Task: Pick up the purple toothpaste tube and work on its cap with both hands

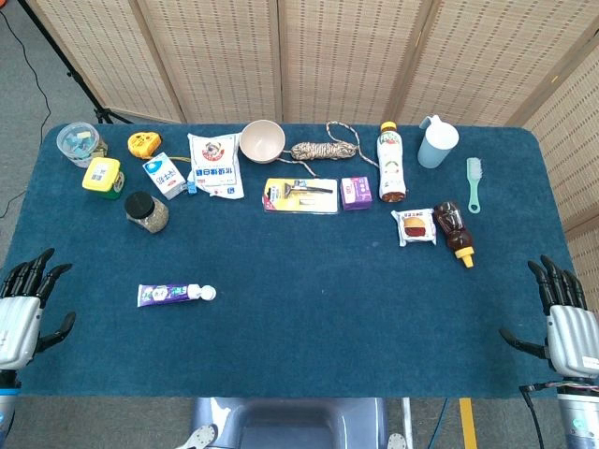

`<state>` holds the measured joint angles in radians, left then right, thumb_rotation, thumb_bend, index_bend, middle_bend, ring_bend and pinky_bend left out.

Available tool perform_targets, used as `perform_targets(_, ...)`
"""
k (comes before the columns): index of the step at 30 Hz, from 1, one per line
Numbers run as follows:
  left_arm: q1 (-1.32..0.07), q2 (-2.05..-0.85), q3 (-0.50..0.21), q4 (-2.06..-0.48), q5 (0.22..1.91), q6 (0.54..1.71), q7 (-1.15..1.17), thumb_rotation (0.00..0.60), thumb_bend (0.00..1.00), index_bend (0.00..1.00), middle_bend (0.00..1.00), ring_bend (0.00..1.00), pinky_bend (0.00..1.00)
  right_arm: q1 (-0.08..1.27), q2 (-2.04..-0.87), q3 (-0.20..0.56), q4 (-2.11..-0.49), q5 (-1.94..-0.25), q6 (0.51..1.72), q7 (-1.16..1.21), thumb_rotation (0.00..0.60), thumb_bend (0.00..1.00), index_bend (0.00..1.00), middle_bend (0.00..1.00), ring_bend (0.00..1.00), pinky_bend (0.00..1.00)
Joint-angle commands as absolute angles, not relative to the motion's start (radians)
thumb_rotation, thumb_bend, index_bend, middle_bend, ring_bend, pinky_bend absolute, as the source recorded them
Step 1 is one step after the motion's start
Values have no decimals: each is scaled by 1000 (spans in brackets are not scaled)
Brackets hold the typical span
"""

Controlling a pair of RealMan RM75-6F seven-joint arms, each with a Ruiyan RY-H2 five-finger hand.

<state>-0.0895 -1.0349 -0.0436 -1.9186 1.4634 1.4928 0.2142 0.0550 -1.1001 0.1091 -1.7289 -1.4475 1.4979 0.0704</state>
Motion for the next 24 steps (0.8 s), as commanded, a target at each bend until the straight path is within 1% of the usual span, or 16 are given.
perform_targets(1,-91,-1037,-42,-1917,1462,1488,217,600,324,152,58,83,73,57,-1101,108,-1729,-1445,1493,70,600,0,0,0,0,0)
perform_targets(13,-98,-1043,-44,-1910,1451,1471,212,600,325,153,64,88,73,53,-1103,108,-1734,-1441,1500,66,600,0,0,0,0,0)
perform_targets(17,-110,-1040,-47,-1916,1442,1450,213,600,324,182,120,137,110,46,-1100,106,-1736,-1438,1506,67,600,0,0,0,0,0)
perform_targets(21,-129,-1041,-60,-1916,1426,1427,222,600,324,224,202,211,178,38,-1096,105,-1737,-1437,1515,74,600,0,0,0,0,0)
perform_targets(24,-148,-1047,-72,-1911,1409,1405,243,600,325,230,219,224,203,32,-1094,103,-1736,-1438,1523,82,600,0,0,0,0,0)
